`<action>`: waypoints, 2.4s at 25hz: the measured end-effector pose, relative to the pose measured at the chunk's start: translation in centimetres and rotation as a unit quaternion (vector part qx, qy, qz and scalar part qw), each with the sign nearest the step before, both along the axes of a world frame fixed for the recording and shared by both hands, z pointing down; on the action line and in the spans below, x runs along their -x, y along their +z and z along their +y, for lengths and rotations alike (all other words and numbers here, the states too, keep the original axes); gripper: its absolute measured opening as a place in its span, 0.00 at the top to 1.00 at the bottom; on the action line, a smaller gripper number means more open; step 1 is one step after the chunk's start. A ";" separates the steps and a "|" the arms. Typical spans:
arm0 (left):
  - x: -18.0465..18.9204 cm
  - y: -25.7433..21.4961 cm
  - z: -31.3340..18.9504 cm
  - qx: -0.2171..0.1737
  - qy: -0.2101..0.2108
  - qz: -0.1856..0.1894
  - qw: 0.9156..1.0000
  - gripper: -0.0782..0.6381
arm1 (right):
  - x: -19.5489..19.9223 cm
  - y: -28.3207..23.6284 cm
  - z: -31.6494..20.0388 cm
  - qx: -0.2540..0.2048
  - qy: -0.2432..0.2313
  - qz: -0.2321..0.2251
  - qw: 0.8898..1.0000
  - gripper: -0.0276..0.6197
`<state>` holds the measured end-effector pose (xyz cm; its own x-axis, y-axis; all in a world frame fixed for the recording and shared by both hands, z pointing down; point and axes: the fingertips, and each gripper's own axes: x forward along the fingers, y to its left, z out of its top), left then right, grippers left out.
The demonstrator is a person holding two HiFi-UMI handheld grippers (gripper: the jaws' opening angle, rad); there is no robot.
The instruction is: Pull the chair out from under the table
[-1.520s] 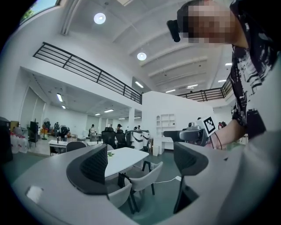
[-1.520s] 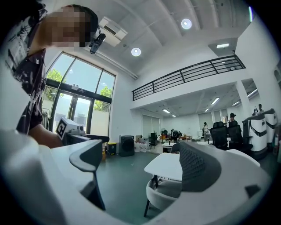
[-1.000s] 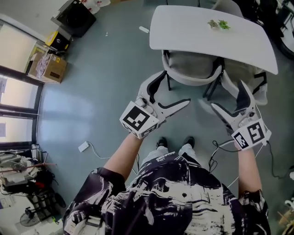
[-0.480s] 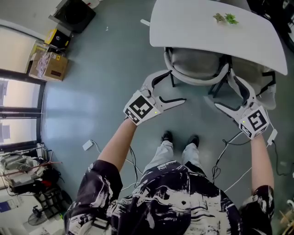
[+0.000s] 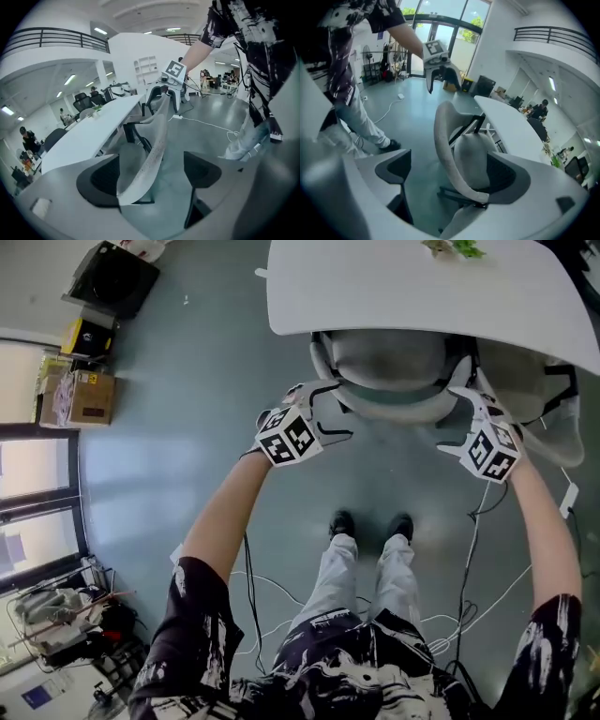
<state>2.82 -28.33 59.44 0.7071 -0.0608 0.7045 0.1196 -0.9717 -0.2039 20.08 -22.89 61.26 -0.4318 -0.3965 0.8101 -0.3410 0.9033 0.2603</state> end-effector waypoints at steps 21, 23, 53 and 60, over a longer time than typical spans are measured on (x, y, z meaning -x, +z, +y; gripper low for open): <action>-2.4 13.9 -4.2 -0.111 0.197 -0.160 0.961 0.75 | -1.2 13.9 -2.5 0.001 -0.233 0.158 0.960 0.85; -2.4 13.9 -4.1 -0.116 0.202 -0.161 0.959 0.76 | -1.3 13.9 -2.4 0.007 -0.228 0.157 0.961 0.86; 4.7 13.5 18.8 -0.113 0.204 -0.202 0.951 0.79 | 5.6 13.6 19.4 0.022 -0.201 0.156 0.967 0.89; 6.9 13.4 26.1 -0.104 0.214 -0.212 0.948 0.79 | 7.9 13.5 27.0 0.031 -0.197 0.156 0.967 0.89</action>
